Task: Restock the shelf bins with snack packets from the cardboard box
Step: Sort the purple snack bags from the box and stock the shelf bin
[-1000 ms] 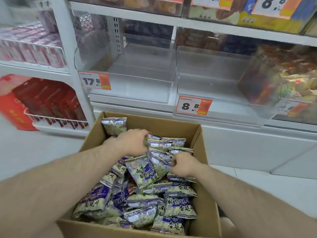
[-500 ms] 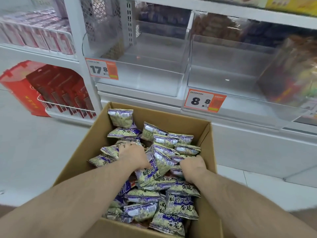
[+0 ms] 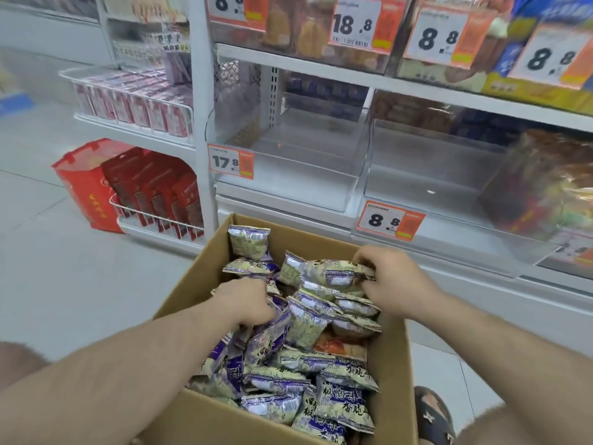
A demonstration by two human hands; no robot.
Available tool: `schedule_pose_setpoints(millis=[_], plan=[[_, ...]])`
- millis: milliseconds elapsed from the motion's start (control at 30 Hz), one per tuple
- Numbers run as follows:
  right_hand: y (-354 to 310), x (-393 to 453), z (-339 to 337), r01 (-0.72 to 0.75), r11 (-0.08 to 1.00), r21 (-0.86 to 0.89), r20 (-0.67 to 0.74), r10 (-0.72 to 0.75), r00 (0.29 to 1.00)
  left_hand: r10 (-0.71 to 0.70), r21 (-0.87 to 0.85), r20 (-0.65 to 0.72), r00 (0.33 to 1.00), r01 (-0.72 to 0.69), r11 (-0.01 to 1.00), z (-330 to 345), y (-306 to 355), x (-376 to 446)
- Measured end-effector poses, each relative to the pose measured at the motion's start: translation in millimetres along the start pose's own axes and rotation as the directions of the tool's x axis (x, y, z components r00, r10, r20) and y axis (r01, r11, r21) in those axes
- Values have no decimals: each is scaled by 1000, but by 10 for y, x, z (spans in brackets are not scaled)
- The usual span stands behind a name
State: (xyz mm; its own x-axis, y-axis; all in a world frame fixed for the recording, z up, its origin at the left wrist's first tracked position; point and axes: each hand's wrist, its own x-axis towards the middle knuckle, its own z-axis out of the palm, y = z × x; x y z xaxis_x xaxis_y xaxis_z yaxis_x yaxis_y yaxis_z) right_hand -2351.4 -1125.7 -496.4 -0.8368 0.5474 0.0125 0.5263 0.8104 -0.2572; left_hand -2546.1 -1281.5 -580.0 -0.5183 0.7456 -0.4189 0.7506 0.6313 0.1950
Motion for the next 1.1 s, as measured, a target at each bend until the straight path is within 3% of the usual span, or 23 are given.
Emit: schedule_pose_setpoints(millis=[100, 200, 300, 433, 500, 567, 700, 800, 933, 1100], plan=[[-62, 47, 191, 47, 993, 108, -57, -41, 998, 6, 289, 94, 996, -33, 957, 301, 182, -78], [-111, 84, 317, 162, 984, 69, -100, -155, 983, 11, 373, 80, 997, -40, 927, 479, 241, -57], [-97, 81, 332, 233, 968, 96, -194, -212, 958, -75, 204, 56, 996, 62, 977, 482, 136, 37], [-115, 64, 234, 270, 940, 211, -342, -188, 921, -103, -247, 28, 994, 107, 963, 78, -85, 110], [-128, 65, 202, 316, 912, 261, -435, -181, 882, -81, -570, 56, 995, 99, 816, -174, -164, 71], [-144, 63, 162, 314, 899, 305, -480, -139, 866, -51, -800, 93, 994, 106, 590, -393, -206, -4], [-131, 66, 92, 295, 890, 347, -552, -60, 831, -40, -989, 71, 997, 76, 129, -683, -173, -96], [-127, 71, 47, 317, 878, 359, -599, -44, 800, -52, -985, 55, 997, 45, -169, -885, -56, -262], [-156, 72, 42, 371, 876, 309, -668, -78, 740, -85, -973, 47, 995, 26, -231, -965, 25, -362], [-296, 88, 186, 406, 876, 260, -652, -151, 743, -57, -962, 111, 992, 93, -256, -873, 322, -310]])
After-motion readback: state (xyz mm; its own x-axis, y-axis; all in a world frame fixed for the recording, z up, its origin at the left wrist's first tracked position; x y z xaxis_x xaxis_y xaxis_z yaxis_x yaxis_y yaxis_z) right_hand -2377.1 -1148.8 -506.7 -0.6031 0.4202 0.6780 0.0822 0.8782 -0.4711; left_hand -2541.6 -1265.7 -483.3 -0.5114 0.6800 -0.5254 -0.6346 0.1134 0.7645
